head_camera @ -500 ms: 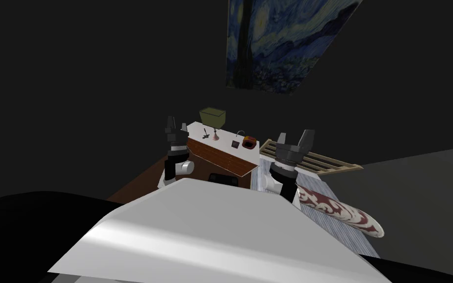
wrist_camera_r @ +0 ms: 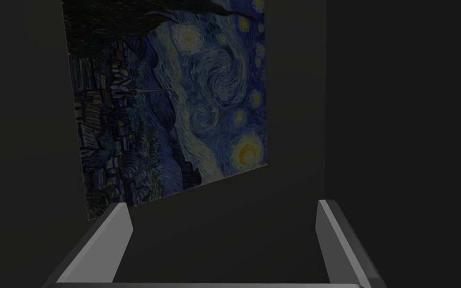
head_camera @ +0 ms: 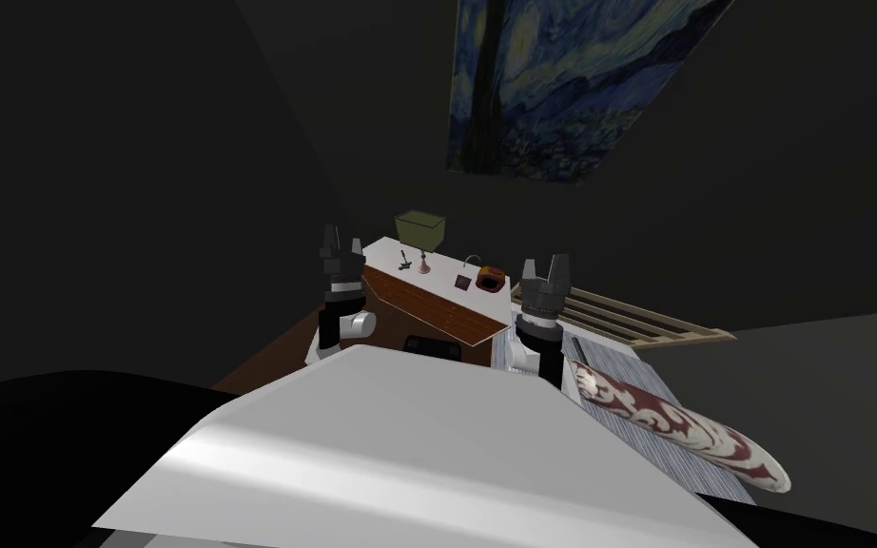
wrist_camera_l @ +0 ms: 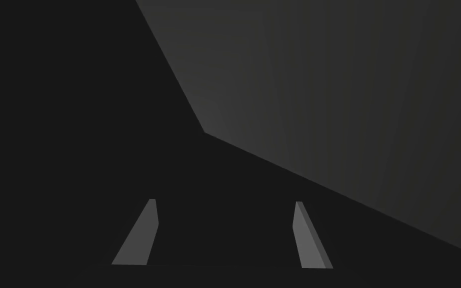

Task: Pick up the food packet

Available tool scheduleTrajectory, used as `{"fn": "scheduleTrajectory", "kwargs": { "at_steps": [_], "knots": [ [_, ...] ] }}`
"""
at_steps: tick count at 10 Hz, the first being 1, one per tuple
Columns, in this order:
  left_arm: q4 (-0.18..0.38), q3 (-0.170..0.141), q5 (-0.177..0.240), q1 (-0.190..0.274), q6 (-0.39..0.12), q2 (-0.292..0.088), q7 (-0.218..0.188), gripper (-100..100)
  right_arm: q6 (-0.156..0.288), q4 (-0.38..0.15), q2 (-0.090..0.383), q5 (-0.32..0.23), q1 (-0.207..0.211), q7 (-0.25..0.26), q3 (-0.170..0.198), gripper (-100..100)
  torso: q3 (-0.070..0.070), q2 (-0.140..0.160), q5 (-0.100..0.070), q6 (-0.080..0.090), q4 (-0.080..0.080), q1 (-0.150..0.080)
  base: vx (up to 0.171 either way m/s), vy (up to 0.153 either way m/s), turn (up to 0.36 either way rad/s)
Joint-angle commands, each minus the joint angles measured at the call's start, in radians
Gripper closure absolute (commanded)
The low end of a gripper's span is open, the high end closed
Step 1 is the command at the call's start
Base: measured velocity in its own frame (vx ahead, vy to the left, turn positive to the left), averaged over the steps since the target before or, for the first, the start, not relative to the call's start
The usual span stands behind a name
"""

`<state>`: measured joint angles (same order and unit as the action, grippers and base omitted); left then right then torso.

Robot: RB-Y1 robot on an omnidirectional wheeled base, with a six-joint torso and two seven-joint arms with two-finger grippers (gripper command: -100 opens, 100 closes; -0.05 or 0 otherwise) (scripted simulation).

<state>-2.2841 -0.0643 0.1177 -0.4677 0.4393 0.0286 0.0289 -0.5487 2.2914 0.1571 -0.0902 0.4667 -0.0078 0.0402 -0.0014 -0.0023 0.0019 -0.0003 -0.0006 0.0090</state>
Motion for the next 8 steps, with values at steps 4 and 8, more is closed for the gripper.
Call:
{"fn": "scheduleTrajectory", "kwargs": {
  "at_steps": [4, 8],
  "knots": [
    [0.000, 0.000, 0.000, 0.000, 0.000, 0.000, 0.000, 0, -0.011, -0.057, 0.128, -0.026, -0.034, 0.015, 0.053, -100, -0.001, -0.002, 0.001, 0.000, 0.000, 0.001, 0.057, 0.155, 0.095],
    [0.000, 0.000, 0.000, 0.000, 0.000, 0.000, 0.000, 0, -0.028, -0.118, 0.245, -0.059, -0.064, 0.033, 0.115, -100, -0.001, -0.002, 0.001, 0.000, -0.001, 0.003, 0.079, 0.183, 0.125]
  ]
}}
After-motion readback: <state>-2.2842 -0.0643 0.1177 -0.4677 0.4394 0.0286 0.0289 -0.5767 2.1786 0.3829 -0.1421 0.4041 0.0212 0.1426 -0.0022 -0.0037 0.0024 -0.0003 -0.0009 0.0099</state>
